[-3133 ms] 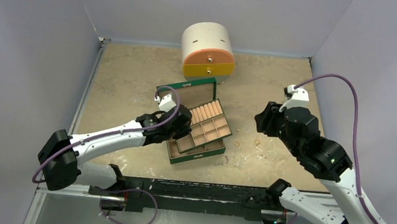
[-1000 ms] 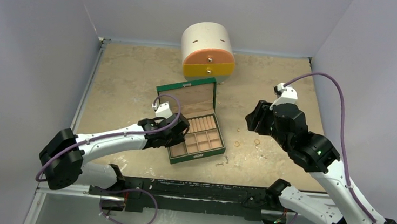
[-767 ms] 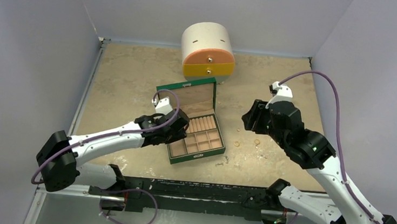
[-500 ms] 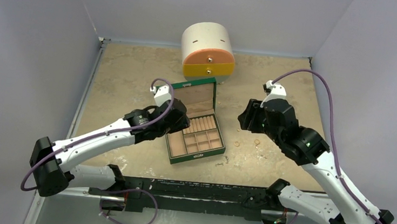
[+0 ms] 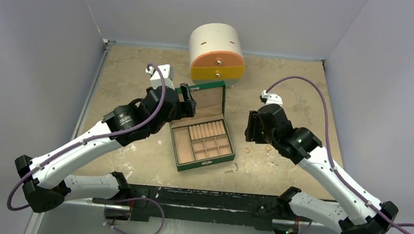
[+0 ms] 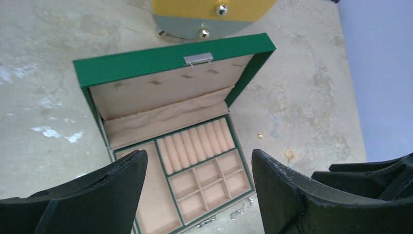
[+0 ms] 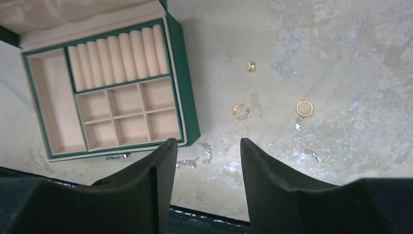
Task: Organize the mixed jewelry
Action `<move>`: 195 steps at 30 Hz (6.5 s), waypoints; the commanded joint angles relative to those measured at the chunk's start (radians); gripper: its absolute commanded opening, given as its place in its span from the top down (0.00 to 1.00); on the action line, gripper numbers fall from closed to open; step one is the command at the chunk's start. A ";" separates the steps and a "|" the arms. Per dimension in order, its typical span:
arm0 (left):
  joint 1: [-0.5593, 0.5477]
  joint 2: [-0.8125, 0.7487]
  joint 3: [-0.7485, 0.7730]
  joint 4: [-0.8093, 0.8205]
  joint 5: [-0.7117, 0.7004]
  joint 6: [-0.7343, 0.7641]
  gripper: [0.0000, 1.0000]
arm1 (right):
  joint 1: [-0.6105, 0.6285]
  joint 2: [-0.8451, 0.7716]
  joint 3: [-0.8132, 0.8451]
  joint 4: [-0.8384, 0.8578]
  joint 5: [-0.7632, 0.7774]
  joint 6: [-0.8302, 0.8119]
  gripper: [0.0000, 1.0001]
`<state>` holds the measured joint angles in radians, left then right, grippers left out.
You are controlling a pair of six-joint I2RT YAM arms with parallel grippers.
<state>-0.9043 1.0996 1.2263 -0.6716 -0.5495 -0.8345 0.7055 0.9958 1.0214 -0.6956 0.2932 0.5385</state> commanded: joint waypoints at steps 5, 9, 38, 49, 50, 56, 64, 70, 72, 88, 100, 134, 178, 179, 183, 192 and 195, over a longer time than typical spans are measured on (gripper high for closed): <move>0.044 -0.056 -0.001 -0.043 -0.115 0.207 0.20 | -0.076 0.030 -0.095 0.068 -0.035 -0.015 0.46; 0.141 -0.088 -0.055 -0.027 -0.046 0.260 0.21 | -0.113 0.069 -0.113 0.106 -0.069 -0.039 0.46; 0.197 -0.232 -0.334 0.149 -0.076 0.319 0.23 | -0.304 0.548 -0.077 0.402 -0.188 -0.108 0.64; 0.199 -0.224 -0.336 0.151 -0.079 0.319 0.23 | -0.311 0.615 -0.064 0.433 -0.179 -0.101 0.71; 0.198 -0.223 -0.337 0.151 -0.081 0.319 0.23 | -0.311 0.621 -0.062 0.432 -0.177 -0.102 0.72; 0.198 -0.222 -0.337 0.153 -0.084 0.321 0.23 | -0.311 0.637 -0.054 0.433 -0.178 -0.103 0.80; 0.198 -0.213 -0.335 0.155 -0.084 0.327 0.23 | -0.312 0.633 -0.056 0.427 -0.180 -0.101 0.95; 0.197 -0.212 -0.335 0.156 -0.082 0.329 0.23 | -0.312 0.628 -0.059 0.418 -0.186 -0.100 1.00; 0.198 -0.212 -0.335 0.155 -0.084 0.330 0.23 | -0.313 0.616 -0.061 0.416 -0.188 -0.098 1.00; 0.198 -0.205 -0.336 0.159 -0.077 0.329 0.23 | -0.288 0.408 -0.027 0.348 -0.270 -0.108 1.00; 0.198 -0.230 -0.338 0.153 -0.111 0.316 0.23 | -0.104 0.294 -0.012 0.339 -0.285 -0.035 1.00; 0.198 -0.238 -0.338 0.150 -0.124 0.315 0.24 | 0.059 0.482 -0.088 0.459 -0.207 0.077 1.00; 0.198 -0.245 -0.339 0.150 -0.157 0.321 0.26 | -0.263 0.497 0.142 0.497 -0.103 -0.155 0.73; 0.198 -0.247 -0.338 0.149 -0.159 0.321 0.26 | -0.272 0.521 0.155 0.505 -0.118 -0.153 0.73; 0.198 -0.250 -0.338 0.149 -0.162 0.321 0.26 | -0.287 0.624 0.210 0.538 -0.160 -0.152 0.74; 0.198 -0.237 -0.338 0.149 -0.158 0.324 0.26 | -0.303 0.823 0.333 0.571 -0.215 -0.137 0.73; 0.198 -0.233 -0.338 0.148 -0.157 0.325 0.26 | -0.304 0.868 0.351 0.584 -0.238 -0.125 0.72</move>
<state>-0.7116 0.8658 0.8867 -0.5621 -0.6888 -0.5297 0.4091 1.8328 1.3163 -0.1581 0.0994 0.4034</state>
